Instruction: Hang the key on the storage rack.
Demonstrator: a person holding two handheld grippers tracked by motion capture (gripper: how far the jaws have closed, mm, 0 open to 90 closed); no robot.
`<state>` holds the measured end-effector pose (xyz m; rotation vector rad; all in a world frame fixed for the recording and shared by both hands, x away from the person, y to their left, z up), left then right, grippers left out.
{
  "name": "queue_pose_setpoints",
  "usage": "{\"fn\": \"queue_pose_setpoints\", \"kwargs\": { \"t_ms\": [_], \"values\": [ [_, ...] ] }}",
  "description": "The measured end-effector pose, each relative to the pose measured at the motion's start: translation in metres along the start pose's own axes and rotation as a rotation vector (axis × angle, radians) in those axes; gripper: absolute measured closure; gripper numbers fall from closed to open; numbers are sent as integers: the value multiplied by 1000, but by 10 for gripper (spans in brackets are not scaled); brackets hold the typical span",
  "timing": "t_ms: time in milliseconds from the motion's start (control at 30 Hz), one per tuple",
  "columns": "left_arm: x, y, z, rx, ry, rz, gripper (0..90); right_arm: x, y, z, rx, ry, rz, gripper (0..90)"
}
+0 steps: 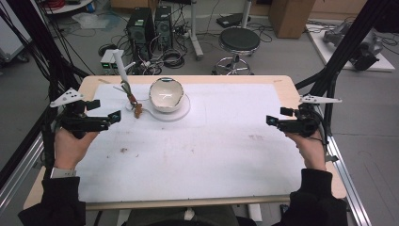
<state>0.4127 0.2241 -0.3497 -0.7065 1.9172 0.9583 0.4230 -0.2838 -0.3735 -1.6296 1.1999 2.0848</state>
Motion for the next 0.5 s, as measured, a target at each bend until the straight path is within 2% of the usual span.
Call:
{"fn": "queue_pose_setpoints", "kwargs": {
  "t_ms": [100, 200, 333, 500],
  "values": [
    [2, -4, -3, 6, -7, 14, 17, 2, 12, 3, -45, 25, -31, 109],
    [4, -7, -7, 14, -12, 23, 17, -3, 22, 1, -32, 33, -83, 109],
    [7, -9, -10, 20, -16, 40, 17, -9, 25, 0, -26, 31, -127, 109],
    [10, -12, -10, 23, -17, 56, 17, -7, 18, 1, -17, 39, -100, 109]
  ]
}}
Point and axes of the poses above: each handheld gripper's, and its own axes: y roughly backward along the jaws, x roughly out of its underside, z roughly to its left, the point moved 10 cm from there along -y, roughly forward along the jaws, and after that the axes turned 13 degrees about y, right-handed, at the moved point
